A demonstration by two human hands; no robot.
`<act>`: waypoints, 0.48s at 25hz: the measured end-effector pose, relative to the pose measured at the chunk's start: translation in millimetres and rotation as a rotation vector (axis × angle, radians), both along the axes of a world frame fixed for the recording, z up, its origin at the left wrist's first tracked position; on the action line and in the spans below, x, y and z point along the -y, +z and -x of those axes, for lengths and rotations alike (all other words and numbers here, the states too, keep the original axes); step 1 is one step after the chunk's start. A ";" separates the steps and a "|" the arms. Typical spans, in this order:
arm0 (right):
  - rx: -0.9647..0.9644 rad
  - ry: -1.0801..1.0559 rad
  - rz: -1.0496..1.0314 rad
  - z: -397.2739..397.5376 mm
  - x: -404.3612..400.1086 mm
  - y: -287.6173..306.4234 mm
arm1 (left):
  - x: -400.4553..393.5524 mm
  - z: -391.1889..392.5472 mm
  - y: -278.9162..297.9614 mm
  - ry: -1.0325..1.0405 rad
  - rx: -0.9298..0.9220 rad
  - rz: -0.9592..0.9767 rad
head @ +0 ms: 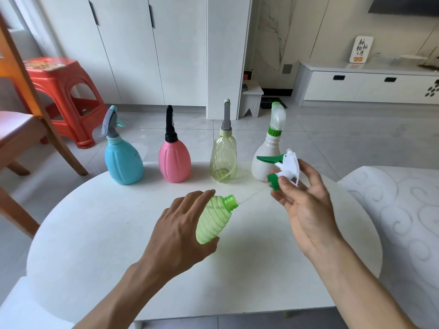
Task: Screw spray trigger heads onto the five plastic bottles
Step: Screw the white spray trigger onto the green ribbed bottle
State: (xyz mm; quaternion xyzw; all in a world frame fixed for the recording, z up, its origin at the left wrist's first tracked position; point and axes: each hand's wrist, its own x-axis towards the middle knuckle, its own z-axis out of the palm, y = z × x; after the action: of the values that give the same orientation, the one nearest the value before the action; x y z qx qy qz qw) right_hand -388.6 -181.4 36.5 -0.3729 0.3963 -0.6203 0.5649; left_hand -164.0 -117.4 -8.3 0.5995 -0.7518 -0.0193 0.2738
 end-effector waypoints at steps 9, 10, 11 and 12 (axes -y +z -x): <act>-0.058 0.348 0.042 -29.6 -12.1 -18.3 | -3.5 1.4 8.2 -0.034 -0.040 0.035; -0.092 0.380 0.060 -27.5 -10.7 -17.8 | -4.3 0.3 8.7 -0.037 -0.035 0.038; -0.151 0.409 0.076 -25.2 -9.3 -17.6 | -4.7 -0.9 9.2 -0.038 -0.025 0.043; -0.224 0.435 0.087 -22.3 -7.8 -16.7 | -4.9 -2.0 9.3 -0.040 -0.010 0.048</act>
State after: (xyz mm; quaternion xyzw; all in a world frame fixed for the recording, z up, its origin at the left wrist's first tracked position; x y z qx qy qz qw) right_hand -366.3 -173.6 19.7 -0.5400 0.3395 -0.4553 0.6212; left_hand -162.0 -112.5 1.0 0.5775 -0.7625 -0.0098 0.2915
